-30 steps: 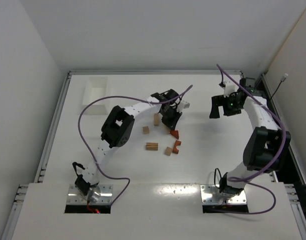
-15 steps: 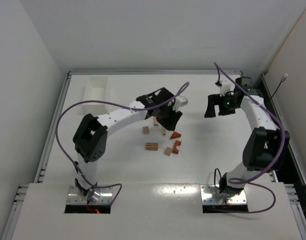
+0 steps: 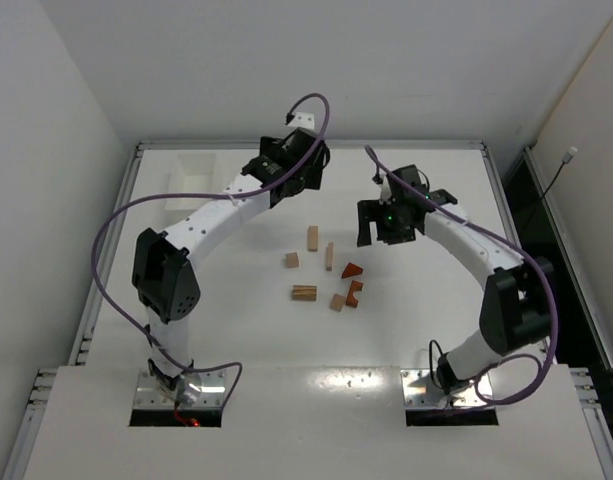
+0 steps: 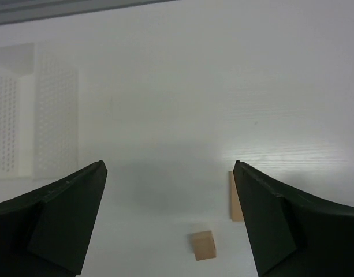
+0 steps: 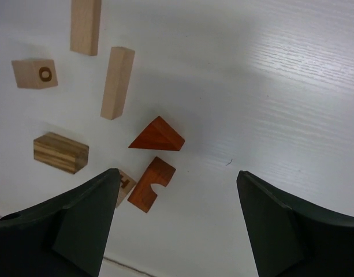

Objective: Build the wood block tower

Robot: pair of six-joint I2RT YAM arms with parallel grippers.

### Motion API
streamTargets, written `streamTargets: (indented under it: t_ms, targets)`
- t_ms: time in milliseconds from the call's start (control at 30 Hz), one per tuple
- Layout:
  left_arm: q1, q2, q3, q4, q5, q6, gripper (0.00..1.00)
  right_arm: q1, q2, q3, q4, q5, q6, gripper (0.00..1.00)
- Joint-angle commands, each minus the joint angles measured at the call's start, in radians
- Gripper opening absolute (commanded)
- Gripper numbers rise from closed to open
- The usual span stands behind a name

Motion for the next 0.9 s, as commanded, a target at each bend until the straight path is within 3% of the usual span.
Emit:
streamTargets:
  t_ms: [0, 100, 433, 867]
  targets:
    - [0.055, 0.003, 0.041, -0.075, -0.127, -0.099, 0.9, 0.043, 0.07, 0.049, 0.066, 0.132, 0.148, 0.79]
    - [0.128, -0.017, 0.027, -0.075, -0.137, -0.112, 0.97, 0.097, 0.151, 0.131, 0.066, 0.161, 0.159, 0.76]
    - [0.331, -0.06, -0.022, -0.093, -0.057, -0.139, 0.97, 0.206, 0.318, 0.234, 0.057, 0.174, 0.239, 0.71]
    - [0.417, -0.103, -0.069, -0.083, 0.007, -0.139, 0.97, 0.243, 0.444, 0.247, 0.1, 0.126, 0.242, 0.66]
